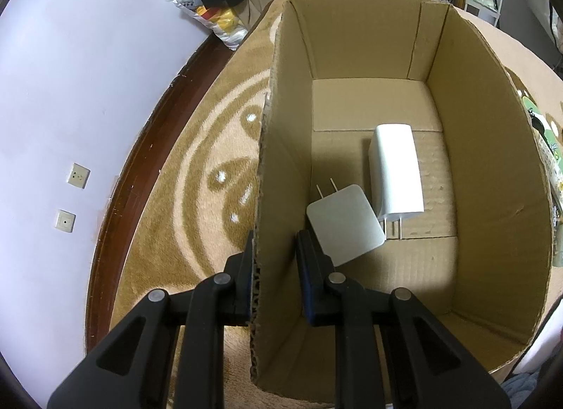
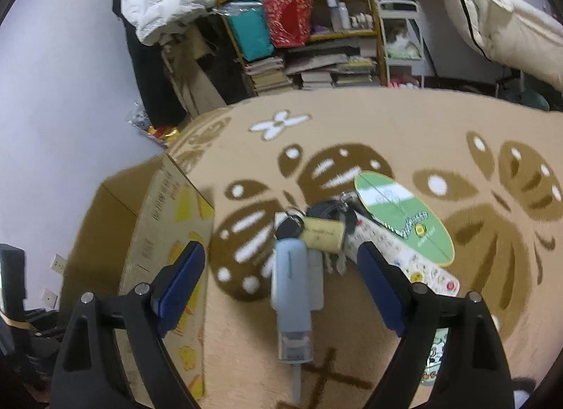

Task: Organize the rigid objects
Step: 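Grasp the light blue Cinnamoroll stick with the right tool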

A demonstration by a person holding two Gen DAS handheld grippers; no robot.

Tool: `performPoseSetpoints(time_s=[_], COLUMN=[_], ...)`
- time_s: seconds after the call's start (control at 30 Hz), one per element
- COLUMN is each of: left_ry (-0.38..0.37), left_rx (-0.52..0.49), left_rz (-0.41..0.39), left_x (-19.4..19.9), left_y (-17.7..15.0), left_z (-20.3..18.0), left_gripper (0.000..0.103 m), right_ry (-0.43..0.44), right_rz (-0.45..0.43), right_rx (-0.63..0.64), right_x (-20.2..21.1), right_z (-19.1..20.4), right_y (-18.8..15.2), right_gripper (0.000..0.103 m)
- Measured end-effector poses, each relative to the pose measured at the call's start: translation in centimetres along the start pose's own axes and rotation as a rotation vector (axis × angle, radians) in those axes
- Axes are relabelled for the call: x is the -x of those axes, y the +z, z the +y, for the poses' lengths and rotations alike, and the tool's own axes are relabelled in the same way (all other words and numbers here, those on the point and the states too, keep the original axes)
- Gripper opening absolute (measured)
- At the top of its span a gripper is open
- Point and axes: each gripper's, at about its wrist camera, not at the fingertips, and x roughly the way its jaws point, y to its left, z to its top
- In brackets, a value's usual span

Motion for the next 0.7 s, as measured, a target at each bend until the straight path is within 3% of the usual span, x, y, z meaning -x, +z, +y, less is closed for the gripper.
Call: performPoseSetpoints(time_s=[0.17, 0.27, 0.33, 0.43, 0.67, 0.7], left_ry=[0.013, 0.024, 0.020, 0.018, 0.019, 0.018], left_rx=[-0.013, -0.025, -0.020, -0.019, -0.022, -0.021], left_rz=[-0.006, -0.012, -0.009, -0.009, -0.012, -0.011], left_x=[0.0, 0.0, 0.0, 0.0, 0.1, 0.1], left_y=[0.0, -0.1, -0.1, 0.0, 0.0, -0.1], left_z=[-0.5, -0.8, -0.8, -0.5, -0.2, -0.2], left_gripper=[0.019, 0.019, 0.019, 0.019, 0.019, 0.019], right_ry=[-0.037, -0.043, -0.058, -0.120, -0.072, -0.066], right_rz=[0.037, 0.052, 0.067, 0.057, 0.065, 0.073], right_rx=[-0.017, -0.018, -0.006, 0.009, 0.035, 0.041], right_x=[-1.4, -2.0, -2.5, -2.9, -3.7, -3.9], right_z=[-0.8, -0.9, -0.9, -0.7, -0.1, 0.0], right_y=[-1.4, -2.0, -2.4, -2.7, -3.0, -3.1], right_gripper=[0.092, 0.086, 0.073, 0.062, 0.047, 0.041])
